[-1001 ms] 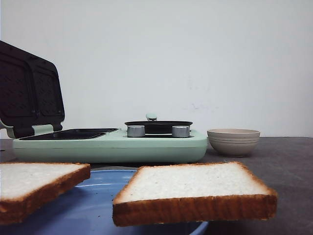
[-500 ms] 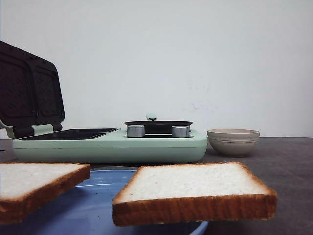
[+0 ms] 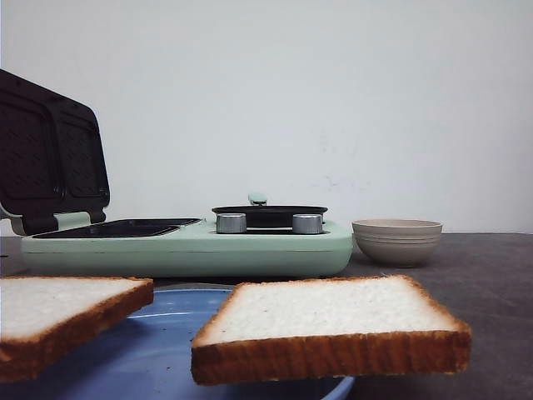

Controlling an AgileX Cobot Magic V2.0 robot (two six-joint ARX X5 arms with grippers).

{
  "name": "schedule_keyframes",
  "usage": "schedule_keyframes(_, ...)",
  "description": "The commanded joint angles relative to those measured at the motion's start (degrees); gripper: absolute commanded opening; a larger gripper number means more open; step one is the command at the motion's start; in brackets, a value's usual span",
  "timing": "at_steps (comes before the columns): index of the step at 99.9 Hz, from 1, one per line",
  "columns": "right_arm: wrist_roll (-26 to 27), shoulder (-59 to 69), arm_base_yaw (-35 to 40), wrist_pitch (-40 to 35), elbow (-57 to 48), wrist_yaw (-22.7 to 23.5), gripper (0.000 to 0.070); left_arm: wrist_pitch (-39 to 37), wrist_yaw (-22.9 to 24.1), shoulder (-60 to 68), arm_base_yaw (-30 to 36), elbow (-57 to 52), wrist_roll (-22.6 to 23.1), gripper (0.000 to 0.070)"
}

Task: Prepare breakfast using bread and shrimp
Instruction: 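Lower the left gripper and grasp the bread slice nearest it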

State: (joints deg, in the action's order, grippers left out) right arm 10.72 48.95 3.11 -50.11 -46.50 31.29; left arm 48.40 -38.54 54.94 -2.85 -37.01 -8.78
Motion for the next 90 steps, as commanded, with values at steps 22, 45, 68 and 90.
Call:
schedule_keyframes(22, -1.38, 0.39, 0.63, 0.35, -0.66, 1.68, 0.0383, 4.81, -2.89, 7.72, 1.44, -0.81, 2.75, 0.0466)
schedule_keyframes(45, -1.75, 0.39, 0.9, 0.33, -0.66, 1.92, 0.0383, 6.51, -1.51, 10.34, 2.25, -0.81, 3.19, 0.0482)
schedule_keyframes(68, -1.73, 0.39, 0.96, 0.33, -0.66, 1.95, 0.0383, 7.19, -2.03, 13.84, 3.96, -0.81, 3.56, 0.0482)
schedule_keyframes(90, -1.79, 0.39, 2.84, 0.35, -0.66, 1.92, 0.0383, 7.23, -3.45, 19.41, 8.9, -0.81, 4.37, 0.0482)
